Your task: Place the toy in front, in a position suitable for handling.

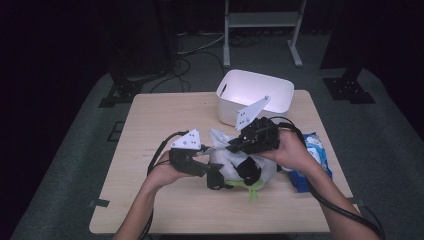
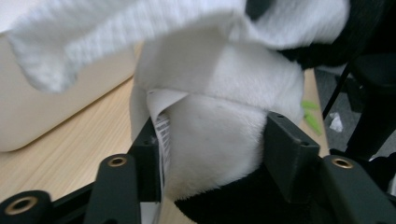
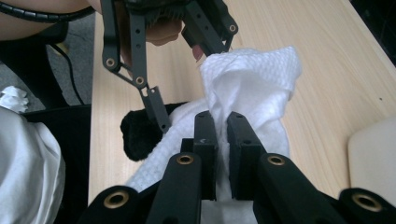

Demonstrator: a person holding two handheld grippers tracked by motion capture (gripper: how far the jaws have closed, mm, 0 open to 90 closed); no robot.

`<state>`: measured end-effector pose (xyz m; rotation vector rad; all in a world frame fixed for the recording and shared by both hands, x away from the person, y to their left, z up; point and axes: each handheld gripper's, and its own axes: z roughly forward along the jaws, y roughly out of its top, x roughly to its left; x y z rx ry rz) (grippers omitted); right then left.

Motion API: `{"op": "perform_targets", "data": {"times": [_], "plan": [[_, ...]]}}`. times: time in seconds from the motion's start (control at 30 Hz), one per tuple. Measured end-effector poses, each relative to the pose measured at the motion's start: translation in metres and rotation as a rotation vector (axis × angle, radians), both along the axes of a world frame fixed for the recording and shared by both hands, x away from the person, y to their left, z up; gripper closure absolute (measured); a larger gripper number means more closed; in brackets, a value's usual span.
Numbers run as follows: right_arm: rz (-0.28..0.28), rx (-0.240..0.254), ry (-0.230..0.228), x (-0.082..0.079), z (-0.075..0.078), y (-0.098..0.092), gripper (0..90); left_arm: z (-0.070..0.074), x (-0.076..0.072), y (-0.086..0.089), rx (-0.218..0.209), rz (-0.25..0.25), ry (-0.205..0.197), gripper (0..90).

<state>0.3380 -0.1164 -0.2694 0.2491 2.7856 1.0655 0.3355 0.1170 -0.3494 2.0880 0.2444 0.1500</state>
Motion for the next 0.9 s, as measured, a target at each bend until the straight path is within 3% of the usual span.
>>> {"op": "perform_targets", "data": {"times": [0.1,0.23,0.43,0.57,0.73,0.9], "plan": [[0.013,0.003,0.004,0.000,-0.001,0.004,82.8,0.003,-0.002,0.003,0.009,0.005,-0.013,48.8],[0.011,-0.043,-0.008,0.000,-0.006,0.012,82.8,-0.004,0.002,0.005,0.002,0.016,0.008,45.8],[0.011,-0.039,-0.002,0.003,-0.008,0.012,82.8,-0.008,0.003,0.001,0.033,0.042,0.003,29.0],[-0.022,-0.049,-0.023,0.004,-0.006,0.004,82.9,-0.014,0.007,-0.003,0.047,0.056,0.017,17.9],[-0.052,-0.016,-0.012,0.007,-0.005,-0.015,82.9,-0.022,0.010,-0.016,0.010,0.031,0.060,11.1],[-0.072,-0.008,-0.006,0.006,-0.007,-0.026,82.9,-0.031,0.015,-0.032,0.030,0.028,0.067,2.4]]}}
